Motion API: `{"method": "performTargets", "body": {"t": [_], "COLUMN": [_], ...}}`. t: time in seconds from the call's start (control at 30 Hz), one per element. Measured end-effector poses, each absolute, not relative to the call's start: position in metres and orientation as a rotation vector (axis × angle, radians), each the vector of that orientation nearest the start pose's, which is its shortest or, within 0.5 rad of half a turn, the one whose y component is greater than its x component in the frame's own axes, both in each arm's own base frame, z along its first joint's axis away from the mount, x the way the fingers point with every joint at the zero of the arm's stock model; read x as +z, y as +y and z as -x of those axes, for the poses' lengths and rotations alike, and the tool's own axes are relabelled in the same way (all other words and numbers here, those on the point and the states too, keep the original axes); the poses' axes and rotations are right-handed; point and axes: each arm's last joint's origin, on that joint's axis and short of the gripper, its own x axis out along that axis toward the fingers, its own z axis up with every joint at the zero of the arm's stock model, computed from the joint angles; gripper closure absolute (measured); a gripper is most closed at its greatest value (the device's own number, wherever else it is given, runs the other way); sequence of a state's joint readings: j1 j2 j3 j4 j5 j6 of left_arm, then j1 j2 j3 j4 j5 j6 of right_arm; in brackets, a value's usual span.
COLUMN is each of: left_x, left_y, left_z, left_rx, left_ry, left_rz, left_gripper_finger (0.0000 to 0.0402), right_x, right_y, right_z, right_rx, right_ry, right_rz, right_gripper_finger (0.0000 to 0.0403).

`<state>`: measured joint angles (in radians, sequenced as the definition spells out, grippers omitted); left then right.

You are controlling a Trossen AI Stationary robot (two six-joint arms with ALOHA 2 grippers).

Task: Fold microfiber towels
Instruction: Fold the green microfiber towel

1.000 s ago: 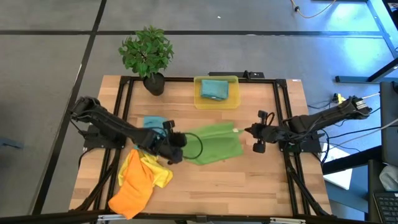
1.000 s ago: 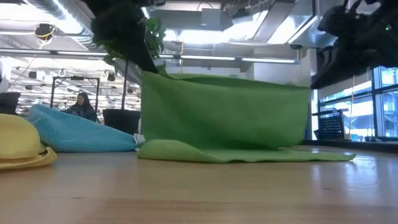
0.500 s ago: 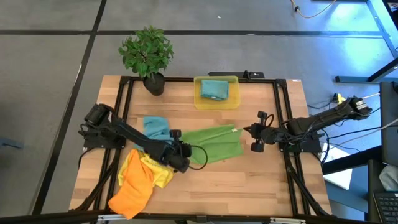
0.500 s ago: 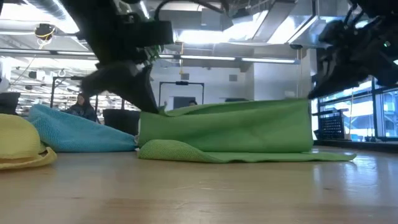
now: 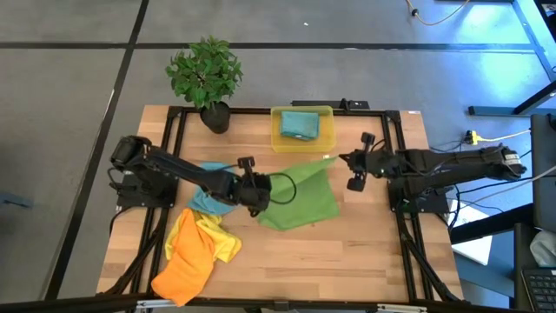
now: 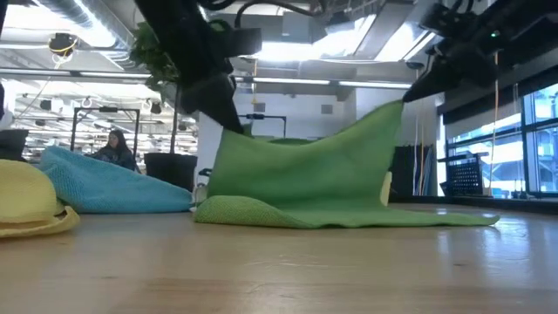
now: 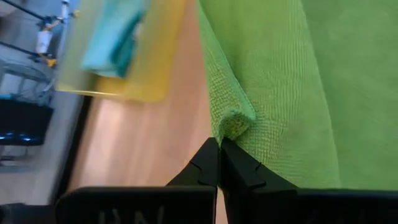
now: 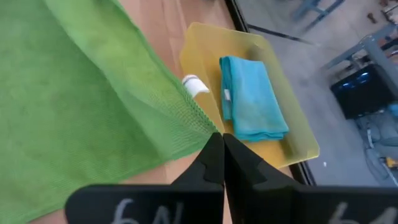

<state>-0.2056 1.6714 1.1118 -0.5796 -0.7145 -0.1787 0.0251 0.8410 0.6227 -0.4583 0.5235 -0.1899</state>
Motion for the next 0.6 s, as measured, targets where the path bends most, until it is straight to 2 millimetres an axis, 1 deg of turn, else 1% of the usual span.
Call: {"method": "performTargets", "body": {"t": [0.13,0.2,0.27,0.4,0.5,0.6], "left_x": [0.215,0.216,0.216,0.209,0.203,0.193], "left_y": [-0.035,-0.035,-0.043,-0.066,-0.084,-0.098], "left_z": [-0.319,-0.319,-0.319,-0.317,-0.316,-0.32], "left_rx": [0.574,0.567,0.527,0.442,0.4,0.362], "left_ry": [0.959,0.953,0.956,0.963,0.959,0.944], "left_rz": [-0.348,-0.339,-0.339,-0.375,-0.407,-0.411], "left_gripper_finger": [0.0401,0.0401,0.0401,0.0401,0.0401,0.0401], "right_x": [0.248,0.246,0.242,0.228,0.213,0.199], "right_y": [-0.021,-0.024,-0.022,-0.016,-0.011,-0.007], "right_z": [-0.169,-0.168,-0.167,-0.166,-0.166,-0.165], "right_rx": [-0.386,-0.329,-0.263,-0.161,-0.086,-0.022], "right_ry": [0.716,0.74,0.75,0.762,0.764,0.747], "right_rz": [0.327,0.29,0.237,0.181,0.177,0.146], "right_gripper_finger": [0.0403,0.0403,0.0403,0.0403,0.0403,0.0403]}}
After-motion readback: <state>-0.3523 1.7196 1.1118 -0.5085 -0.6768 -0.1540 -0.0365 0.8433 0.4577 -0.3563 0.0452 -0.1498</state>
